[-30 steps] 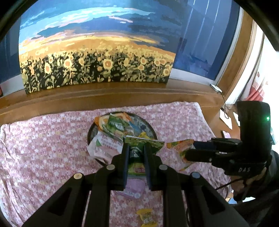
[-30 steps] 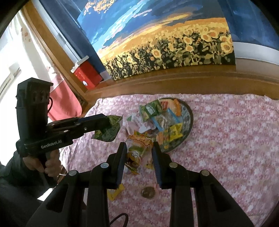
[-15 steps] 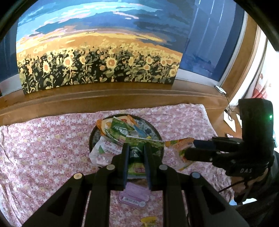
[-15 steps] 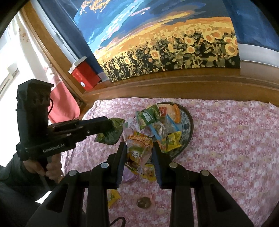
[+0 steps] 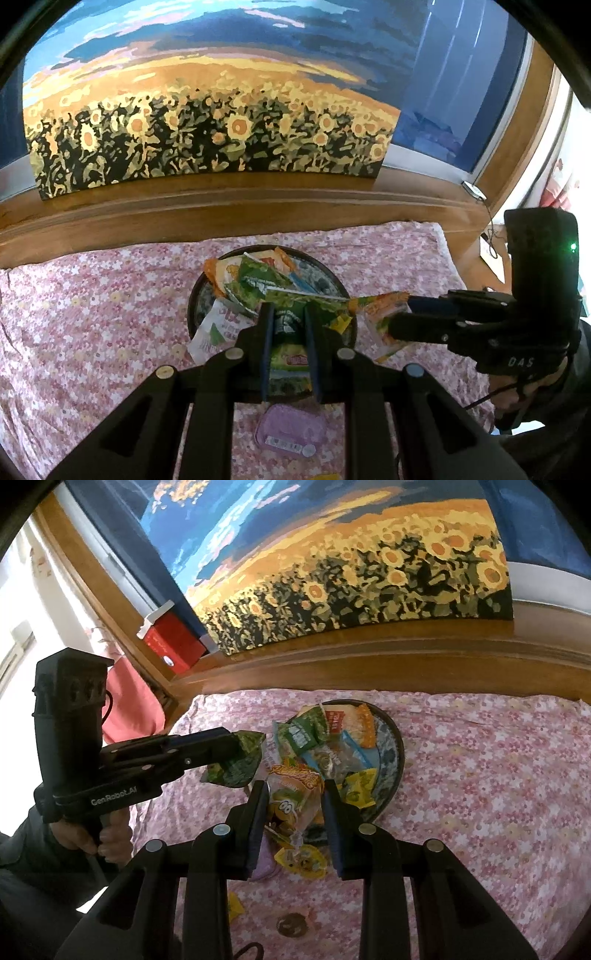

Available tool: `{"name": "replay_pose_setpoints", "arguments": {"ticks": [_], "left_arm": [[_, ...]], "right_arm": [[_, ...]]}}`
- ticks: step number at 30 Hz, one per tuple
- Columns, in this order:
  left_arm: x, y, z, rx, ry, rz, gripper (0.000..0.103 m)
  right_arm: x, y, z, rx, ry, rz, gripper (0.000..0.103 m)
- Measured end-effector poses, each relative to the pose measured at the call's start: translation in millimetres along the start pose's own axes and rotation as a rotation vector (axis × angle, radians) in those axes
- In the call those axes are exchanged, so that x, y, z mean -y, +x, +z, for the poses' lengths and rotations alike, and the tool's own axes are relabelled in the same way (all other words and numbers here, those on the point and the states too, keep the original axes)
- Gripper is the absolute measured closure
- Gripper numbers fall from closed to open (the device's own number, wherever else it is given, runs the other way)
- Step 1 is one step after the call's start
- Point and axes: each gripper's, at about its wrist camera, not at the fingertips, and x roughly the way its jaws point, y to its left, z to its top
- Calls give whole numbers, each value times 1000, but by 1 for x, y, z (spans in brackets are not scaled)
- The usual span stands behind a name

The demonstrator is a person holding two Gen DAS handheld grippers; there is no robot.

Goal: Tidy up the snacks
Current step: 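Carry the green bag with the left tool while the right tool carries the orange packet to the plate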

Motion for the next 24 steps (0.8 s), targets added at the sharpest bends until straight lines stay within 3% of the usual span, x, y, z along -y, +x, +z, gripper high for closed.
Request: {"name": "replay_pose_setpoints", "arguments": {"ticks": [15, 24], "left_arm": [[-1, 26, 14, -27, 15, -16, 86], [15, 44, 5, -77, 32, -34, 86]], "right_arm": [[25, 20, 16, -15, 31, -16, 72], [46, 43, 26, -32, 42, -69, 72]]}}
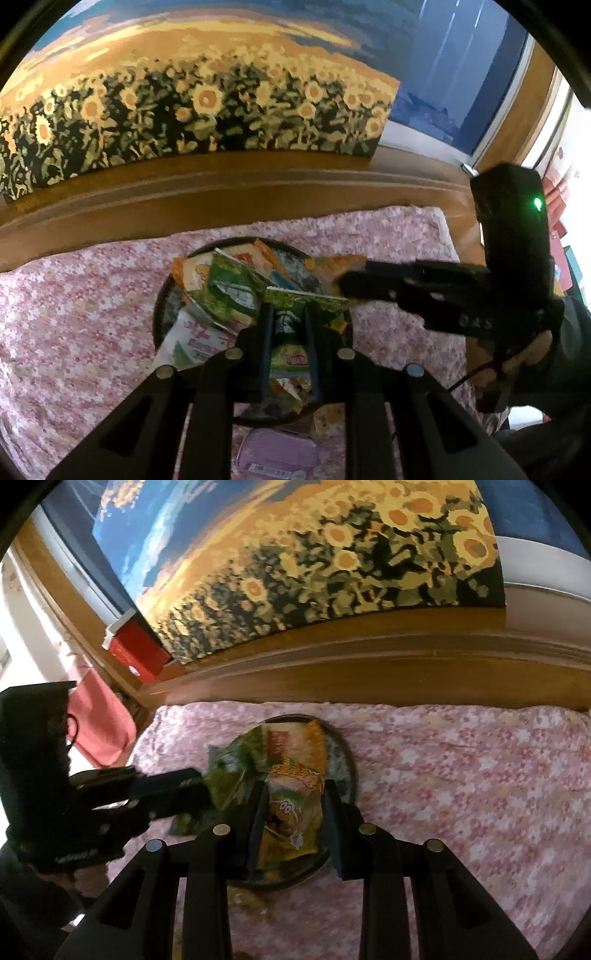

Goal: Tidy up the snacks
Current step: 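Carry the green bag with the left tool while the right tool carries the orange packet to the plate, then open the left tool over the plate while the right tool releases the orange packet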

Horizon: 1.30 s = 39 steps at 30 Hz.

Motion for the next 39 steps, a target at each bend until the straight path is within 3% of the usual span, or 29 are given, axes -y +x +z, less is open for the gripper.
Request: {"name": "replay_pose_setpoints", "arguments": {"ticks": [15, 21, 24, 27, 29, 31, 33, 39], "left_arm": [[7, 21, 6, -57, 8, 28, 86], [10, 27, 7, -96, 12, 56, 60], [10, 24, 6, -104, 4, 65, 40], [9, 18, 6, -104, 2, 66, 35], [8, 12, 5, -109, 7, 80, 31], [7, 7, 4, -108, 6, 89, 31], [5, 1, 4, -105, 1, 100, 31], [-3, -18, 4, -96, -27, 130, 27]], "right_arm": [[-2, 30, 9, -26, -130, -92, 72], [-1, 26, 8, -7, -115, -97, 70], [5, 25, 6, -8, -88, -90, 70], [7, 23, 6, -6, -78, -75, 70], [5, 23, 7, -3, -82, -61, 63], [3, 22, 8, -1, -81, -41, 41], [0, 22, 8, -3, -84, -25, 30], [-8, 23, 8, -13, -100, -15, 28]]}}
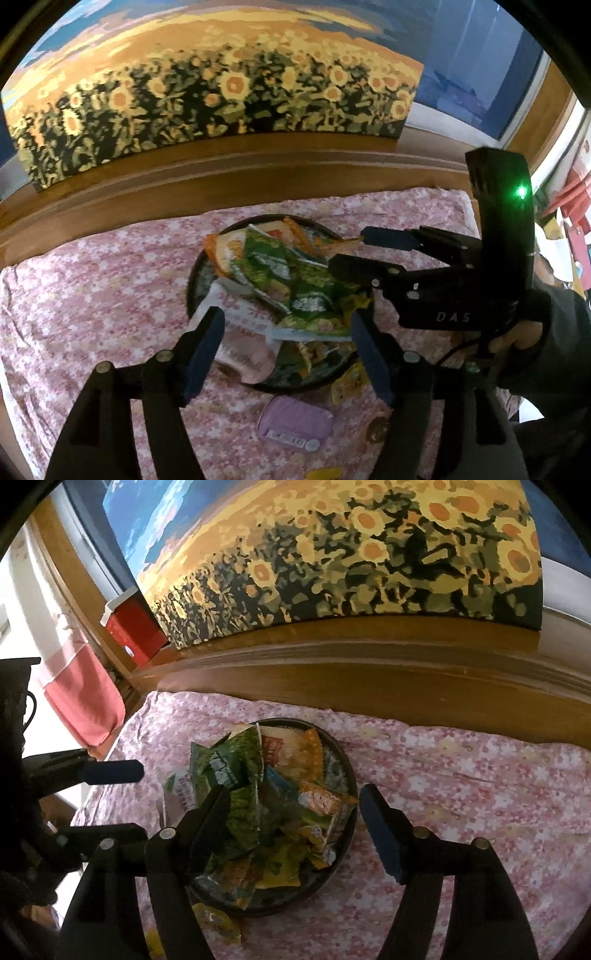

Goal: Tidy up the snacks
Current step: 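Open the left tool over the plate while the right tool releases the orange packet, then withdraw both open tools from the plate back to the remaining snacks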

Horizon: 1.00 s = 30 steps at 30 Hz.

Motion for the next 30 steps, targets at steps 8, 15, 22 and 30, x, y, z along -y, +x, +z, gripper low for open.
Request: {"name": "replay_pose_setpoints", "arguments": {"ticks": [8, 15, 22, 30], "left_arm": [[-13, -19, -2, 26, -44, 13, 20], [-15, -30, 0, 57, -54, 17, 20], [-19, -41, -3, 79, -74, 29, 20], [-17, -51, -8, 106, -87, 26, 20]], "right_arm": [[-4, -7, 2, 13, -15, -10, 21], [-7, -16, 5, 28, -24, -13, 20], [-15, -26, 3, 34, -44, -8, 20], [-33, -44, -6, 45, -73, -6, 20]]}}
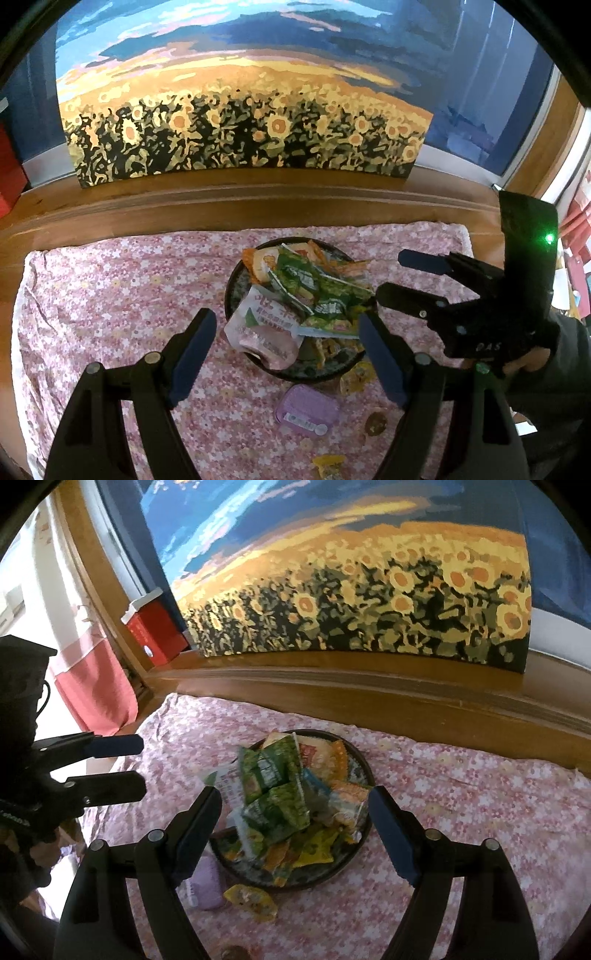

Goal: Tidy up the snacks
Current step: 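Withdraw both open tools from the plate back to the remaining snacks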

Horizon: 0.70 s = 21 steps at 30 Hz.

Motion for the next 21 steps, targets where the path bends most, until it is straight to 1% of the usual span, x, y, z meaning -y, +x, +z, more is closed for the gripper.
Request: {"name": "replay_pose_setpoints", "arguments": {"ticks": [9, 21], "left_arm": [[0, -10, -12, 12, -15, 4, 20], [-1, -10, -42, -16, -38, 0, 20]], "right_arm": [[-13, -14, -15, -5, -3, -2, 20], [-24, -28, -42, -28, 3, 5, 20]]}}
